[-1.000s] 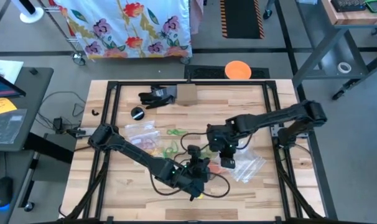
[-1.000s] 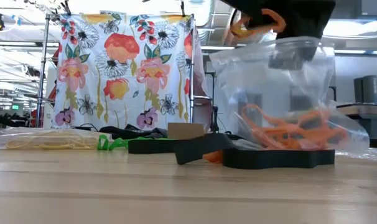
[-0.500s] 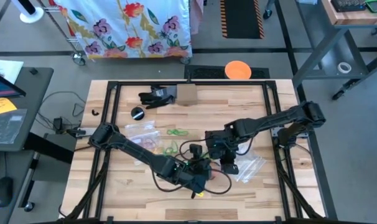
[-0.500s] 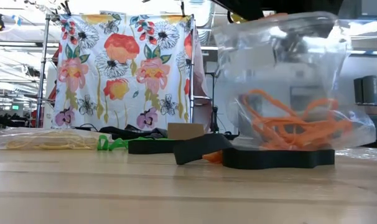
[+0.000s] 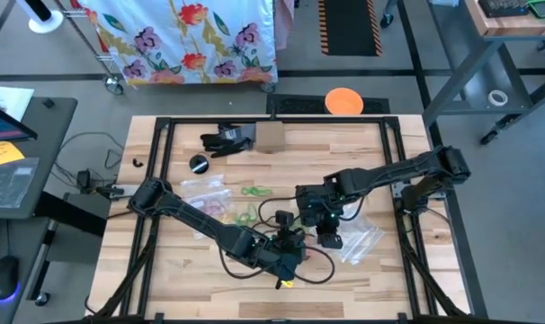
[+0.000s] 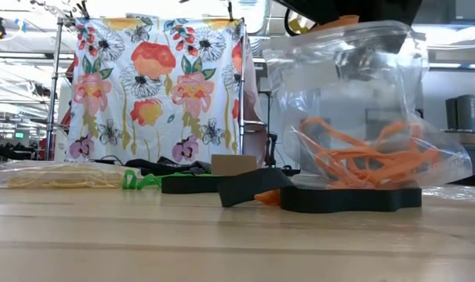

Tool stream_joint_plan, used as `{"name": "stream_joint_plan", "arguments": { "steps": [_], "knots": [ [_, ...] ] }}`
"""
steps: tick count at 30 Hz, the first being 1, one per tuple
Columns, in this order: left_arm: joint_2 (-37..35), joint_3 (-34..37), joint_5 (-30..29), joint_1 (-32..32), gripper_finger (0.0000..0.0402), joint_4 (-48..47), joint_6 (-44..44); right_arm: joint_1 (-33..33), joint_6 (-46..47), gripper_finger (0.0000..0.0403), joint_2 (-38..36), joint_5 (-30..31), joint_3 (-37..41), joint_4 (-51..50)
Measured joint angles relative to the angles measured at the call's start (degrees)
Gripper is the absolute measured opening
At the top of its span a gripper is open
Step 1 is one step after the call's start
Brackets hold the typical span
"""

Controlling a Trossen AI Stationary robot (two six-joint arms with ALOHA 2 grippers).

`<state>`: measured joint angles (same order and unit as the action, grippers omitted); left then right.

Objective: Sort rubber bands
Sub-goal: Put the orange rubber band into the transparent zip bag

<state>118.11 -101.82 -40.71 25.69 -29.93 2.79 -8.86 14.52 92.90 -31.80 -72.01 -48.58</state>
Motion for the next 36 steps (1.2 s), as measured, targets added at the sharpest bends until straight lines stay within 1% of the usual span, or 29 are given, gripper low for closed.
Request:
{"name": "stream_joint_plan", "arguments": {
  "steps": [7, 22, 30, 33, 36],
  "knots": [
    [0.01, -0.02, -0.05, 0.02, 0.0000, 1.00, 1.07, 0.42, 0.42, 0.0005, 0.00, 0.00, 0.00, 0.47],
    [0.00, -0.02, -0.11, 0.76, 0.0000, 0.98, 1.33, 1.51, 9.08, 0.0005, 0.00, 0.01, 0.00, 1.56],
    [0.02, -0.02, -0.20, 1.53, 0.0000, -1.00, 1.28, 1.52, 10.40, 0.0005, 0.00, -0.01, 0.00, 1.66],
    [0.00, -0.02, -0.20, 1.81, 0.0000, -1.96, 1.05, 1.52, 13.99, 0.0005, 0.00, 0.02, 0.00, 2.60],
    [0.02, -0.02, -0.79, 1.88, 0.0000, -1.97, 1.09, 1.29, 14.60, 0.0005, 0.00, 0.03, 0.00, 4.63]
  ]
}}
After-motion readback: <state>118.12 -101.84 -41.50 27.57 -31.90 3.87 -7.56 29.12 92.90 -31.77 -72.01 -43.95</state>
